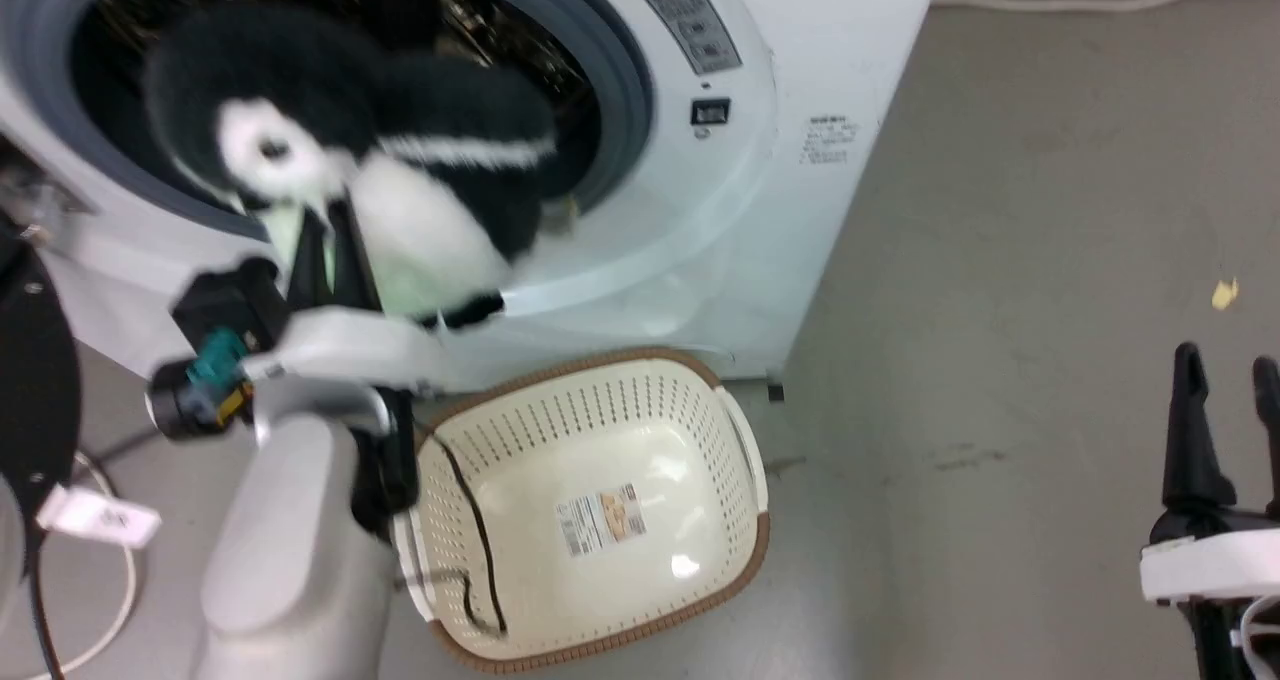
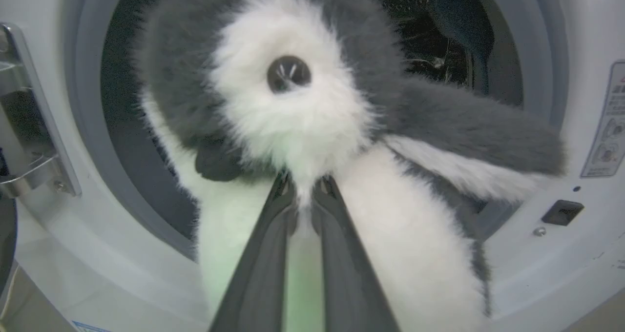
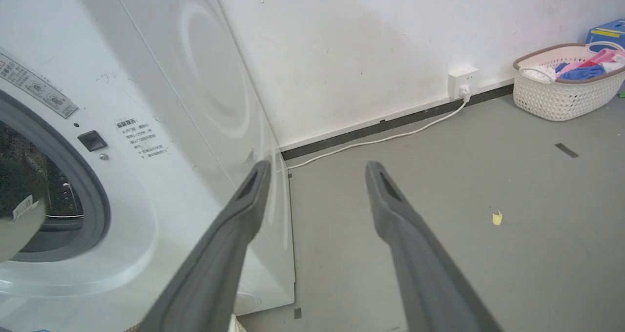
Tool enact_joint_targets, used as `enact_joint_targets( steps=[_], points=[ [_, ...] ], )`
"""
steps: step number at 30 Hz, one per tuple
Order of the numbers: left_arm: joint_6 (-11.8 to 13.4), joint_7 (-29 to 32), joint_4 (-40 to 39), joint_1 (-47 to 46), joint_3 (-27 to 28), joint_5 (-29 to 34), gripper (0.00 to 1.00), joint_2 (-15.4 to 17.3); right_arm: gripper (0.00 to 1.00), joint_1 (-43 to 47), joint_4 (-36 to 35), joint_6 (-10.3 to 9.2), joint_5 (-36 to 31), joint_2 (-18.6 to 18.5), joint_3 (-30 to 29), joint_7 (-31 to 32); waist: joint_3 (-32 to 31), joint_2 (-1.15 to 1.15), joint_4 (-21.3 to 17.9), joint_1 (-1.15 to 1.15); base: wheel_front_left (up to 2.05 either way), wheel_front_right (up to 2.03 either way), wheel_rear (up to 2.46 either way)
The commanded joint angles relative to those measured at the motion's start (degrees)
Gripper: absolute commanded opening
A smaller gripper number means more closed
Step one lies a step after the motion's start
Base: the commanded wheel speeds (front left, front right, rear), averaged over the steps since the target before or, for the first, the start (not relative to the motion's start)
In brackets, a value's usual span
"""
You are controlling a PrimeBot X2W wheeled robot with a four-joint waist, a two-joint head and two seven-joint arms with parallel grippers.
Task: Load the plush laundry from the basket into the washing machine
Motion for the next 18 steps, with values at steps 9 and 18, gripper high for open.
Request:
enact_joint_targets(
  steps=[9, 18],
  points=[
    [-1.0, -0.3, 3.0, -10.1, 4.1, 2.3, 0.00, -0.7, 1.00, -3.3, -2.2, -0.04, -0.3, 0.1, -0.6, 0.3, 7.5, 0.00, -2.5, -0.01, 0.00, 0.00, 0.00],
    [-1.7, -0.3, 5.5, -18.6, 6.8, 4.4, 0.00, -0.6, 1.00, -5.4, -4.7, -0.04, -0.9, 0.1, -0.7, 1.2, 13.8, 0.00, -4.2, -0.01, 0.00, 0.00, 0.00]
  ],
)
